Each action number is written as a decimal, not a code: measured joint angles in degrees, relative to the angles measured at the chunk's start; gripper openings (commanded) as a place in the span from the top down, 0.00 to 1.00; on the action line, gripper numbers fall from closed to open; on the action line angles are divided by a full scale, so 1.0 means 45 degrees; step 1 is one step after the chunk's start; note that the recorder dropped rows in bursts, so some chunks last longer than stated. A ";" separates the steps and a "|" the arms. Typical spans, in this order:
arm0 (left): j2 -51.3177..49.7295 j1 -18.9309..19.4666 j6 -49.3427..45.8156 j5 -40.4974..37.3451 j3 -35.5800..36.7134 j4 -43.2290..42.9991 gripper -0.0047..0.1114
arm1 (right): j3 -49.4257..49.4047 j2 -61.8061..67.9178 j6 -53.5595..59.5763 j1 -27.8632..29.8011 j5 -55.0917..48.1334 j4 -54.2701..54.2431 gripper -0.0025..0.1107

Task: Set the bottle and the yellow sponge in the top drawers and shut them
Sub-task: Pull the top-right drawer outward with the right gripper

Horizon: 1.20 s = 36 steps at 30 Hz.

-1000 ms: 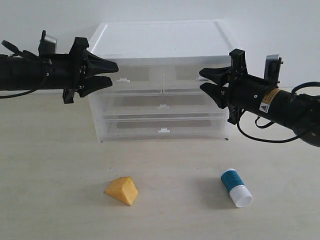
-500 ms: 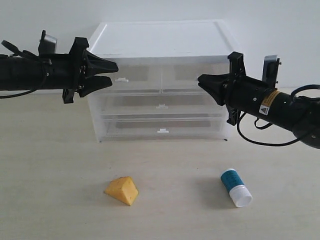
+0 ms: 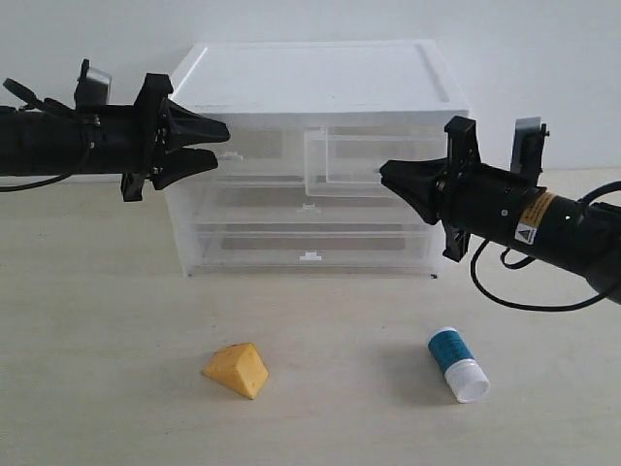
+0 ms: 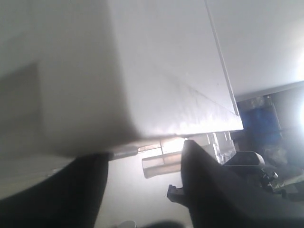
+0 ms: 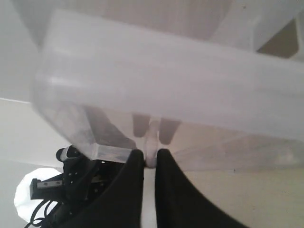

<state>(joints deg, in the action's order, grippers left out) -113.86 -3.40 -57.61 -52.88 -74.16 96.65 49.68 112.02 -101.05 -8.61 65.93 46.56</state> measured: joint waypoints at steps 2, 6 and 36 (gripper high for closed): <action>0.0000 0.0000 0.0000 0.0000 0.0000 0.0000 0.56 | -0.0245 -0.0193 0.0065 0.0000 0.0000 0.0111 0.98; 0.0000 0.0000 0.0000 0.0000 0.0000 0.0000 0.56 | -0.0876 -0.0683 0.0278 0.0000 0.0024 0.0263 0.98; 0.0000 0.0000 0.0000 0.0000 0.0000 0.0000 0.56 | -0.3797 -0.2724 0.1789 0.0000 0.0316 0.0691 0.98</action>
<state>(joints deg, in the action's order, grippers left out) -113.86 -3.40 -57.61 -52.88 -74.16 96.65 32.60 99.76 -93.00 -8.61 67.35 49.67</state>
